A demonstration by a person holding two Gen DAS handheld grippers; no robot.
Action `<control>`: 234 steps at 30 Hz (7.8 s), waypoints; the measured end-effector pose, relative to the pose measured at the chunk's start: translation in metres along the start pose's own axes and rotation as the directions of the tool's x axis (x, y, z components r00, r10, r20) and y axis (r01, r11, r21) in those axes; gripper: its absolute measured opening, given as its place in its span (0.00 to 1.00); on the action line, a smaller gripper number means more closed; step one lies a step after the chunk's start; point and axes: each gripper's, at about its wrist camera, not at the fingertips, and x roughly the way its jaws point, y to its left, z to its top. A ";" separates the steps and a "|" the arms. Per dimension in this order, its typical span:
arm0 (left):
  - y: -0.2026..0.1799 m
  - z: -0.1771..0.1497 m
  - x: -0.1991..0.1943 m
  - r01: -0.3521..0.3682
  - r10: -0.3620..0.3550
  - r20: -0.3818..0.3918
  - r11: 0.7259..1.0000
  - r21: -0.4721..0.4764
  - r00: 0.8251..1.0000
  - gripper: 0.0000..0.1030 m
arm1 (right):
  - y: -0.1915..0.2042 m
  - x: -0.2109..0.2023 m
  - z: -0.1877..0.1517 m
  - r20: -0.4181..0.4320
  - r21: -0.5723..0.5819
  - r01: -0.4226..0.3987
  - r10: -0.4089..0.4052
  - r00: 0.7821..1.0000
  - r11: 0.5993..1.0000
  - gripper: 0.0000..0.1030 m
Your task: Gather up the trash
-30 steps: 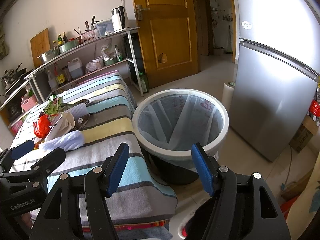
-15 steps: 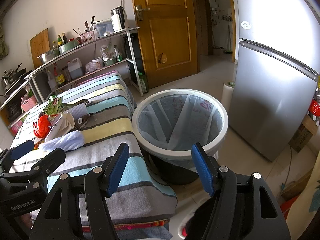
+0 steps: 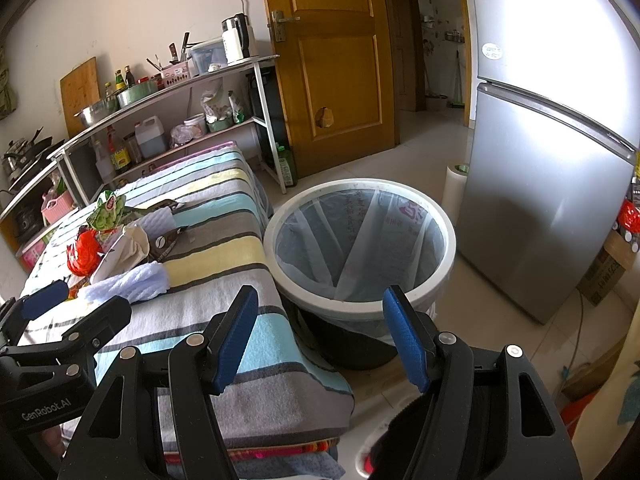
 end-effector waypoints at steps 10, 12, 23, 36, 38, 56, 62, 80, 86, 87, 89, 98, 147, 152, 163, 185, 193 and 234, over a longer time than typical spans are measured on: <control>0.000 0.000 0.000 -0.001 0.001 0.000 1.000 -0.002 1.000 0.99 | 0.000 0.000 0.000 0.001 -0.001 0.001 -0.001 1.000 1.000 0.64; 0.000 0.000 0.000 -0.001 0.001 -0.001 1.000 -0.001 1.000 0.99 | 0.000 0.000 0.000 0.000 -0.001 0.001 -0.001 1.000 1.000 0.64; -0.001 0.001 -0.001 -0.001 0.001 -0.001 1.000 -0.001 1.000 0.99 | 0.000 0.000 0.000 0.001 0.001 0.002 -0.002 1.000 1.000 0.64; 0.024 0.001 -0.007 0.003 -0.002 0.016 0.999 -0.054 1.000 0.99 | 0.009 0.004 0.003 0.007 -0.020 -0.074 0.074 0.997 0.997 0.64; 0.034 0.000 -0.011 -0.006 0.007 0.023 0.998 -0.061 1.000 0.99 | 0.018 0.007 0.004 0.005 -0.040 -0.109 0.110 0.994 0.993 0.64; 0.152 -0.017 -0.002 -0.117 0.109 -0.047 0.965 -0.235 0.993 0.99 | 0.124 0.067 0.012 -0.178 -0.250 -0.445 0.411 0.894 0.860 0.64; 0.183 -0.016 0.006 -0.140 0.126 -0.067 0.948 -0.285 0.990 0.99 | 0.139 0.080 0.021 -0.219 -0.288 -0.522 0.476 0.852 0.803 0.64; 0.266 -0.022 0.048 -0.328 0.273 -0.189 0.858 -0.395 0.943 0.97 | 0.170 0.098 0.018 -0.321 -0.367 -0.563 0.467 0.824 0.741 0.64; 0.276 -0.020 0.061 -0.320 0.260 -0.198 0.858 -0.403 0.945 0.86 | 0.164 0.102 0.020 -0.327 -0.323 -0.574 0.481 0.814 0.752 0.64; 0.276 -0.019 0.062 -0.316 0.255 -0.197 0.859 -0.403 0.947 0.81 | 0.163 0.102 0.019 -0.325 -0.323 -0.574 0.481 0.814 0.753 0.63; 0.274 -0.018 0.064 -0.297 0.237 -0.194 0.867 -0.400 0.952 0.72 | 0.163 0.101 0.019 -0.322 -0.324 -0.568 0.476 0.818 0.757 0.59; 0.266 -0.016 0.062 -0.241 0.182 -0.180 0.886 -0.396 0.967 0.40 | 0.161 0.095 0.017 -0.301 -0.326 -0.559 0.477 0.826 0.762 0.22; -0.008 0.094 0.065 0.344 -0.342 -0.046 0.939 0.030 0.938 0.39 | -0.050 0.044 0.086 0.054 -0.026 -0.136 0.137 0.989 0.990 0.13; -0.047 0.094 0.086 0.383 -0.377 -0.092 0.922 0.057 0.922 0.39 | -0.068 0.067 0.085 0.010 -0.023 -0.083 0.083 0.996 0.996 0.13; -0.087 0.082 0.121 0.357 -0.338 -0.186 0.931 0.080 0.923 0.39 | -0.089 0.120 0.075 -0.101 -0.051 -0.016 0.011 0.995 0.999 0.16; -0.048 0.089 0.083 0.255 -0.250 -0.085 0.966 0.053 0.964 0.68 | -0.074 0.085 0.076 -0.016 -0.002 -0.049 0.049 0.999 0.999 0.54; -0.012 0.086 0.052 0.193 -0.193 -0.025 0.981 0.008 0.981 0.70 | -0.042 0.053 0.077 0.038 -0.027 -0.090 0.091 0.995 0.996 0.54; 0.201 0.010 0.037 0.035 -0.052 -0.051 0.953 -0.300 0.997 0.90 | 0.167 0.110 0.046 -0.217 -0.220 -0.478 0.436 0.874 0.850 0.54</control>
